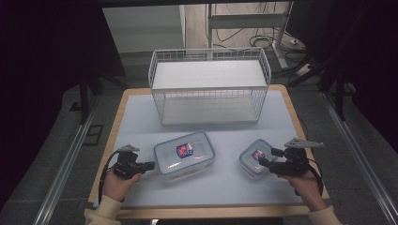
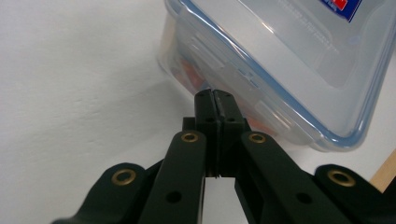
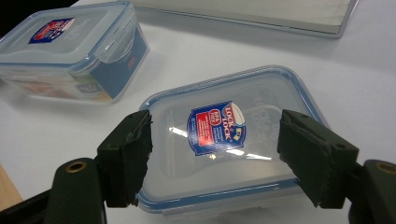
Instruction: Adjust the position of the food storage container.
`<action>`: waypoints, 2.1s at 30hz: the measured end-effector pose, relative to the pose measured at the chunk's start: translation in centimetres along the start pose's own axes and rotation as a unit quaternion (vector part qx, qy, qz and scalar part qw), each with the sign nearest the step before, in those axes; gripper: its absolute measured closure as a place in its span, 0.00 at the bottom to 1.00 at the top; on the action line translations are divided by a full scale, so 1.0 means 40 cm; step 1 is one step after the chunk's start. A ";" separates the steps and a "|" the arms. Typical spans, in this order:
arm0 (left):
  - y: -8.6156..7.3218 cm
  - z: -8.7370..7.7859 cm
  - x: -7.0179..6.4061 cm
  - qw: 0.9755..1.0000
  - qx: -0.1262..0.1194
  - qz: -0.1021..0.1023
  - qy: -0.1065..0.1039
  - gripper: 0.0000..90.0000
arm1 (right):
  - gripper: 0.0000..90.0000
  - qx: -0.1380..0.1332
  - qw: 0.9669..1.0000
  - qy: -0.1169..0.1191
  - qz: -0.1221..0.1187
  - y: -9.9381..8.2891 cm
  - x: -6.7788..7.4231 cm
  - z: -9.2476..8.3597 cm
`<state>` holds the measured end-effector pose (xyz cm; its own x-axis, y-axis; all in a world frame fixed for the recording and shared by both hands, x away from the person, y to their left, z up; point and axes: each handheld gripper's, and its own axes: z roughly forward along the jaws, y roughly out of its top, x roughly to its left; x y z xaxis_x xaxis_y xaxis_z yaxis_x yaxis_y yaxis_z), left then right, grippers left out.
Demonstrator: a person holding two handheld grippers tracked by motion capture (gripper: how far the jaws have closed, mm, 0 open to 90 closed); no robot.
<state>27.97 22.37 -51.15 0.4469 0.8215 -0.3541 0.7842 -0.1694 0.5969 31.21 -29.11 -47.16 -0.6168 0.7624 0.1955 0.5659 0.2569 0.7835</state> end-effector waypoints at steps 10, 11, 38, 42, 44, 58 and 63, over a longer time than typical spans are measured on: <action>0.010 0.011 0.012 1.000 -0.010 -0.016 0.005 1.00 | 0.29 -0.001 1.000 -0.002 0.001 0.000 -0.003 0.001; 0.013 0.013 0.012 1.000 -0.011 -0.016 0.006 1.00 | 0.29 -0.001 1.000 -0.002 0.002 0.000 -0.003 0.001; 0.144 0.141 -0.001 1.000 -0.005 -0.013 -0.003 1.00 | 0.29 0.000 1.000 0.005 0.008 0.000 -0.011 0.000; 0.155 0.163 -0.001 1.000 0.000 -0.012 -0.006 1.00 | 0.29 -0.001 1.000 0.007 0.007 0.001 -0.011 -0.001; 0.162 0.165 -0.002 1.000 -0.003 -0.012 -0.006 1.00 | 0.29 0.000 1.000 0.007 0.007 0.001 -0.010 0.000; 0.198 0.193 0.001 1.000 -0.008 -0.011 -0.022 1.00 | 0.28 0.001 1.000 0.012 0.006 0.002 -0.001 0.006; 0.178 0.145 0.004 0.999 -0.027 -0.009 -0.016 1.00 | 0.25 -0.004 1.000 0.019 0.008 0.006 0.010 -0.002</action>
<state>36.12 18.15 -51.13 0.4473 0.8057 -0.3884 0.7684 -0.1240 0.6278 31.05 -28.80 -46.85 -0.6282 0.7431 0.2308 0.5717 0.2396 0.7847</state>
